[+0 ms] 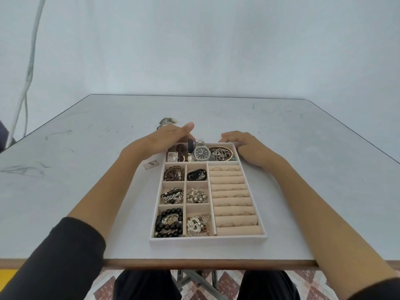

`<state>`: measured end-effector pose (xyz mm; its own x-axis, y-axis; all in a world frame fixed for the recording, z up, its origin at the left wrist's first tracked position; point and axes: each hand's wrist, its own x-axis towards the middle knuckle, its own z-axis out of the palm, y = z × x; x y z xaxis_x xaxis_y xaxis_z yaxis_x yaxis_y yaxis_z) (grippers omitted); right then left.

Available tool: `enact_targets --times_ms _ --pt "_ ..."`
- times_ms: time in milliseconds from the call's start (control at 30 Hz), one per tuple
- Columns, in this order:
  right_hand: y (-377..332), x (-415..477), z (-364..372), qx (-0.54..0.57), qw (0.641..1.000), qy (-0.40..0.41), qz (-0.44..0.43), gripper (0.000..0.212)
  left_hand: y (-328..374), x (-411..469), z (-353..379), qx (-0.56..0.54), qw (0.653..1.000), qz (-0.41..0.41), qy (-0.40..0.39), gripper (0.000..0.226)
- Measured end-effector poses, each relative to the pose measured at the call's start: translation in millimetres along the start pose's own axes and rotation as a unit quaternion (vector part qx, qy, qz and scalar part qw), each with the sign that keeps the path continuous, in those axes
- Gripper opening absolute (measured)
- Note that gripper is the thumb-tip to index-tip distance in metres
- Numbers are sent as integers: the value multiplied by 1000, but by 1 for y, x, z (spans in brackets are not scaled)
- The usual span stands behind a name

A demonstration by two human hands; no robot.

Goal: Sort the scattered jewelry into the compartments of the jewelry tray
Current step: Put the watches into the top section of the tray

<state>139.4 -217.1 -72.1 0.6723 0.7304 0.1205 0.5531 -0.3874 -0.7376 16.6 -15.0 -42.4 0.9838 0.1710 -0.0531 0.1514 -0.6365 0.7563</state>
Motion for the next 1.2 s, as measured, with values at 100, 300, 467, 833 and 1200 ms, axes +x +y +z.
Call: enact_targets --times_ms 100,300,467,833,1200 --pt "0 0 1 6 1000 3 -2 52 -9 -4 -6 -16 999 -5 32 56" --pt "-5 -4 2 10 1000 6 -5 48 -18 -11 -6 -31 998 5 57 55" --pt "-7 -6 -2 -20 1000 -5 0 50 -23 -19 -3 -31 997 31 59 43" --pt "-46 -61 -25 -4 998 -32 -49 15 11 -34 30 122 943 297 87 16" --pt "-42 -72 -17 -15 999 -40 -15 9 15 -35 43 197 937 273 96 27"
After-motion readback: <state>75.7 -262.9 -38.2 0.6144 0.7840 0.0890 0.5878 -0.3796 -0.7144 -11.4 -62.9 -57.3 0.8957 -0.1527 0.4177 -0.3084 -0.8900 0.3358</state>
